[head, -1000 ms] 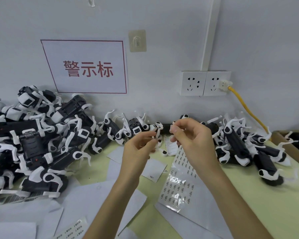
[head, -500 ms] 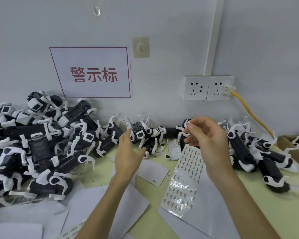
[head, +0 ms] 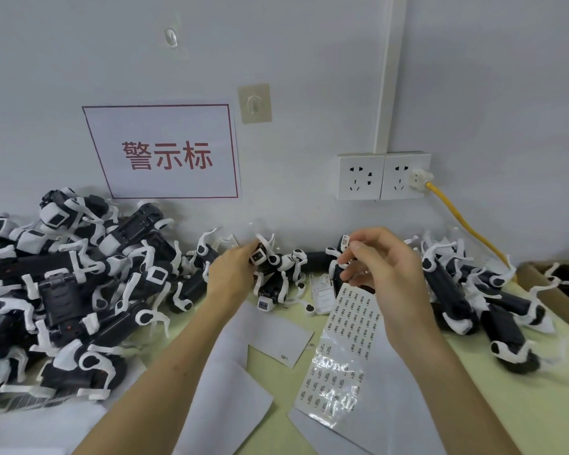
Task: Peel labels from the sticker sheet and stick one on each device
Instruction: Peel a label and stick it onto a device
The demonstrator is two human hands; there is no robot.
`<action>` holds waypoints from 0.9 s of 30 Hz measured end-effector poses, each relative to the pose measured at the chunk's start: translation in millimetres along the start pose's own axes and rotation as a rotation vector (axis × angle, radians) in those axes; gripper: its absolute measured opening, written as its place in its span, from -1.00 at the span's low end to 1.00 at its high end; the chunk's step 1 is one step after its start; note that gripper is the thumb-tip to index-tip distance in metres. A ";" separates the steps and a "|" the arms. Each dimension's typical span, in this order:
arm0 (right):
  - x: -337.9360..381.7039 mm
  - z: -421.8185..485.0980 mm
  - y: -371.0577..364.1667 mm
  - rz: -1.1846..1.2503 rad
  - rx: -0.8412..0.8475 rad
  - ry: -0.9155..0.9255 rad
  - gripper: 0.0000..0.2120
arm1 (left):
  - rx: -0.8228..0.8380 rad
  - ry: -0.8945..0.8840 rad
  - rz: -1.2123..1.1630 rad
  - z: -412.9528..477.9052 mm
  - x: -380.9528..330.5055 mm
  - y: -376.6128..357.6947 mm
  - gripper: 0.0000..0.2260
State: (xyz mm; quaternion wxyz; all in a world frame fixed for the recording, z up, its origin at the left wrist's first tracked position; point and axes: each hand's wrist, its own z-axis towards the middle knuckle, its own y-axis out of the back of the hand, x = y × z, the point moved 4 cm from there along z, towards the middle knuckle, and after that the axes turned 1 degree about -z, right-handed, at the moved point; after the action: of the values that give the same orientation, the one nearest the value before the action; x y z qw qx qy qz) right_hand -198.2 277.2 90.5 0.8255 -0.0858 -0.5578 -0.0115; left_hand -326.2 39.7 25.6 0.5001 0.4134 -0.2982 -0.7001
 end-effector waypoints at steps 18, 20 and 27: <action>-7.6 -2.1 -2.9 -0.101 -0.015 0.075 -0.33 | -0.104 0.515 -1.527 -58.7 -65.5 77.1 -0.75; -6.0 -1.7 -0.8 -0.159 0.007 0.135 -0.17 | -0.006 0.469 -1.465 -65.2 -71.2 80.6 -0.72; -1.3 2.7 11.2 -0.218 0.155 0.211 -0.05 | 0.252 0.228 -1.348 -77.7 -74.0 93.0 -0.67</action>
State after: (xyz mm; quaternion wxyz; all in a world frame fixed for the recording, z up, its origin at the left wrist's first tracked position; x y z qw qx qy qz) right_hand -199.9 288.5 88.8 0.8774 0.0406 -0.4734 -0.0668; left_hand -204.2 79.4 86.4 -0.0674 0.6341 -0.0010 -0.7703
